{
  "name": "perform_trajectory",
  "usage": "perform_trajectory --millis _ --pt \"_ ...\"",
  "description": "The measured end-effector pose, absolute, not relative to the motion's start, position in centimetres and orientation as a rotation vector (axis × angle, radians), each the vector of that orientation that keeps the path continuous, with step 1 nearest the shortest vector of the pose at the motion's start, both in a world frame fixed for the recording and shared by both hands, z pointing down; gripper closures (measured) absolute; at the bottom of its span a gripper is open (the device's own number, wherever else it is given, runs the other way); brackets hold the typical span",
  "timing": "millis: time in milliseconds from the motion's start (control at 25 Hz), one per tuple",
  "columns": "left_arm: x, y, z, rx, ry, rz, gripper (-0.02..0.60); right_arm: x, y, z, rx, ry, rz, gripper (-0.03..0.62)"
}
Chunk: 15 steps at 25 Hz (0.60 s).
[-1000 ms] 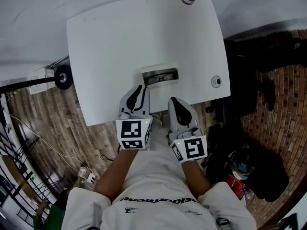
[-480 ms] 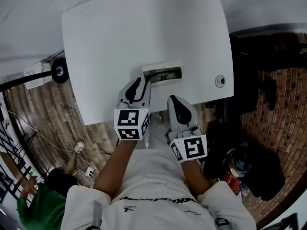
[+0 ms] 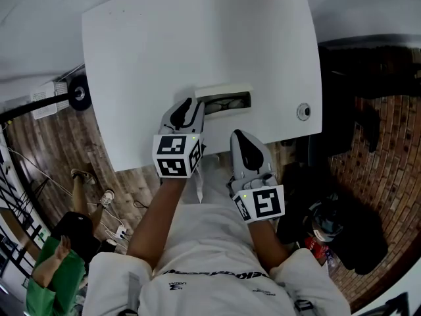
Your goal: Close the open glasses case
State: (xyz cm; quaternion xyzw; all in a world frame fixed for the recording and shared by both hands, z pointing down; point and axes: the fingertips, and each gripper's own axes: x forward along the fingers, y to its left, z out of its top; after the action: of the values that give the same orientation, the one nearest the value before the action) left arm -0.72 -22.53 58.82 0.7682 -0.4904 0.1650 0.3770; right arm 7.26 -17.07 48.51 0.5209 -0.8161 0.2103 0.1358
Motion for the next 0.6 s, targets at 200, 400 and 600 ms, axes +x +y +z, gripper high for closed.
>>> perform_trajectory --millis 200,400,600 --pt "-0.8 -22.9 60.0 1.955 -1.242 0.437 0.471 7.3 -17.1 48.8 1.507 -2.355 0.613 0.594" --pt "-0.6 -23.4 60.4 1.954 -1.223 0.429 0.471 7.5 -17.3 49.2 1.506 -2.348 0.620 0.594" --pt "-0.5 -23.5 60.9 1.951 -1.201 0.425 0.472 7.5 -17.5 49.3 1.502 -2.346 0.617 0.594"
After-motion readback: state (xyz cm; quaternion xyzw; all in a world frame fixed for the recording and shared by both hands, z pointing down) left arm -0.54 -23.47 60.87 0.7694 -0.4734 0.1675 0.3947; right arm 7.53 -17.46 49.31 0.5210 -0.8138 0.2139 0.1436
